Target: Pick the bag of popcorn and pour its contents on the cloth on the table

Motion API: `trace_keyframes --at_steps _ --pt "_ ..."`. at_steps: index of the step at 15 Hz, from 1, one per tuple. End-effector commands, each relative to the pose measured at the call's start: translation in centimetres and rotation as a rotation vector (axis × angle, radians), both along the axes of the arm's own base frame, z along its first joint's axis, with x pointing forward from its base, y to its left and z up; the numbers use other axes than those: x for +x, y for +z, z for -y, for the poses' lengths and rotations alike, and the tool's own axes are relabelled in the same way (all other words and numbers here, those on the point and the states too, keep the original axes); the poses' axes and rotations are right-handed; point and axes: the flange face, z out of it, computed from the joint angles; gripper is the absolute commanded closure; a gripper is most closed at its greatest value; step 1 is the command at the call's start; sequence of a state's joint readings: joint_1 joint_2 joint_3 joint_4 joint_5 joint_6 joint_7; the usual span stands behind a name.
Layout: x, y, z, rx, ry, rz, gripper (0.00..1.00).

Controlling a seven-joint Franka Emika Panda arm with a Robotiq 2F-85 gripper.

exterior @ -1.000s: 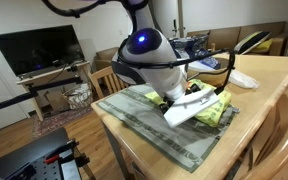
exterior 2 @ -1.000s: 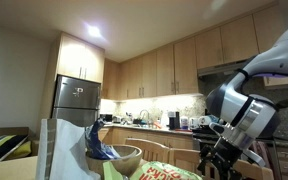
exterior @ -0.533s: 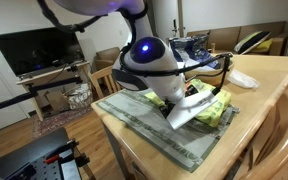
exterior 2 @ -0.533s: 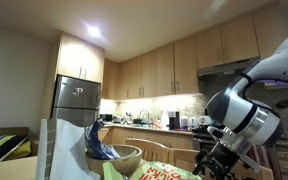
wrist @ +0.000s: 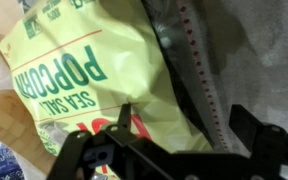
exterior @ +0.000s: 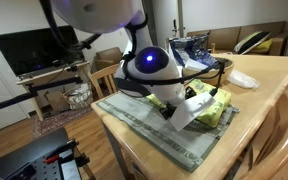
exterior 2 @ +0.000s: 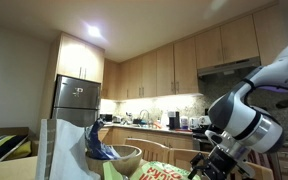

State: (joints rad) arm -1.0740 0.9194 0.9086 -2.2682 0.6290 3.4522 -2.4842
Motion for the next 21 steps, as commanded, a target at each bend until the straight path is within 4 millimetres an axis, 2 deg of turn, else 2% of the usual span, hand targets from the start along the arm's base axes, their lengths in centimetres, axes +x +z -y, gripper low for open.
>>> trace_keyframes --at_steps 1,3,4,5,7,11,16,19,21 --pt "0.6 0.3 0.2 0.011 0.004 0.031 0.00" --pt "0.7 0.4 0.3 0.002 0.020 0.042 0.00" --pt "0.8 0.5 0.4 -0.002 0.023 0.050 0.05" --pt "0.9 0.7 0.6 -0.009 0.028 0.057 0.26" --pt "0.9 0.9 0.6 -0.014 0.040 0.062 0.31" --pt "1.5 1.0 0.9 -0.003 0.040 0.100 0.63" --pt "1.2 0.5 1.8 0.009 0.036 0.108 0.99" --pt "0.4 1.1 2.0 0.046 -0.005 0.092 1.00" --pt "-0.7 2.4 2.0 0.060 -0.037 0.081 1.00"
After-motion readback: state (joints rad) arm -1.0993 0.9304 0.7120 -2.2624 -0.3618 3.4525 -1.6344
